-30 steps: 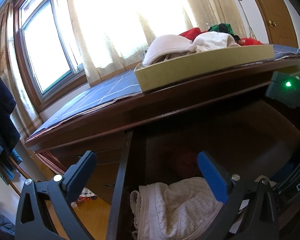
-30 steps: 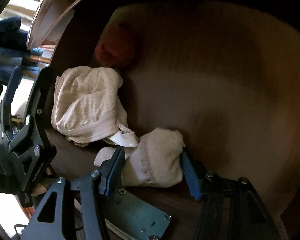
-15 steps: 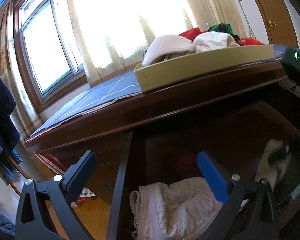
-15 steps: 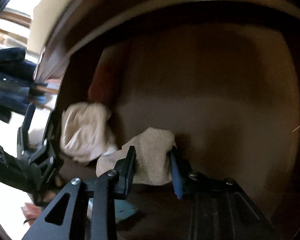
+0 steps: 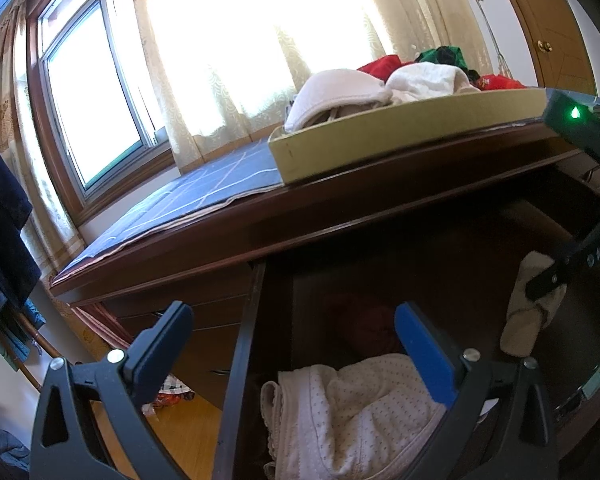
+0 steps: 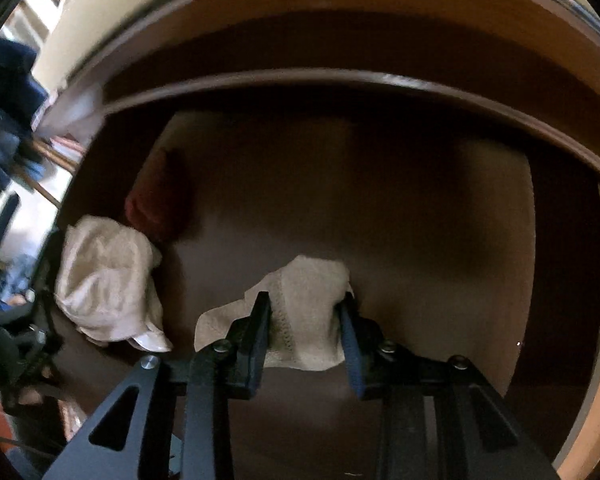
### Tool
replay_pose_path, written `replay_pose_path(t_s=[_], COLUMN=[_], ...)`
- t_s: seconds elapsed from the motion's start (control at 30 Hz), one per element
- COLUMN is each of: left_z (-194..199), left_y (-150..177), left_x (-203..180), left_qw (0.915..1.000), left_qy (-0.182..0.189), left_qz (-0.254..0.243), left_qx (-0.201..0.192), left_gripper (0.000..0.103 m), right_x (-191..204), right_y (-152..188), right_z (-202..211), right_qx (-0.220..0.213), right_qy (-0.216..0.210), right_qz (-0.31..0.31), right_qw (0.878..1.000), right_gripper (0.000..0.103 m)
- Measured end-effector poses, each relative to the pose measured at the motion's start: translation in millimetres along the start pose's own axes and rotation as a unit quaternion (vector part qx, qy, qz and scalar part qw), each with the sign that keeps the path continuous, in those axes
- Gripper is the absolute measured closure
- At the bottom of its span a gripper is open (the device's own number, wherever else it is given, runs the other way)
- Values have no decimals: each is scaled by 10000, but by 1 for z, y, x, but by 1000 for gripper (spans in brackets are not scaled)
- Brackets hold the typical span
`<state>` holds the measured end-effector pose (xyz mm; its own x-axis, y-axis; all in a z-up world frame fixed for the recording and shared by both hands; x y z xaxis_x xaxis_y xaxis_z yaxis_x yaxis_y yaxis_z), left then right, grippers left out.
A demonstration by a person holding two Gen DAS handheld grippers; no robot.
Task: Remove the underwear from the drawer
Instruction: 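Lift the beige underwear onto the yellow tray and open the right gripper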
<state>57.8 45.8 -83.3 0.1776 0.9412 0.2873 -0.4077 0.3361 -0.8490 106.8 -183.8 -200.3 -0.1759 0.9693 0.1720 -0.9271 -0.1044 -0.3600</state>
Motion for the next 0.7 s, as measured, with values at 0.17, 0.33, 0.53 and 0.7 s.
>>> replay_pose_path(t_s=[0.17, 0.33, 0.53, 0.7], left_z=[-1, -1, -1, -2], left_y=[1, 1, 1, 2], left_x=[1, 0, 1, 1], left_qw=[10000, 10000, 10000, 10000], left_qy=[-1, 2, -10, -22], left_qz=[1, 0, -6, -33], left_qx=[-7, -1, 1, 17], left_gripper=[0, 0, 0, 0], right_x=[0, -1, 4, 9], right_y=[1, 4, 12, 10], right_z=[0, 10, 61, 111], right_qx=[17, -273, -1071, -1732], right_qy=[64, -5, -355, -389], right_qz=[63, -163, -117, -75], right_qw=[10000, 9995, 9935, 9841], right_gripper=[67, 68, 67, 67])
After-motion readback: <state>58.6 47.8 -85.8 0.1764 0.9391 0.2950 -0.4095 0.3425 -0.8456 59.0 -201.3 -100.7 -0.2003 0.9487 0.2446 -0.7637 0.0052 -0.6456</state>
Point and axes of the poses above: each gripper's, at about its wrist camera, not at the fingertips, and z roughly against the way its jaws point, x to its left, y to its underside, the point moved 6 cm from there along -z, roughly the way its jaws point, and after that the axes turned 2 degrees about z, right-handed, at the moved point
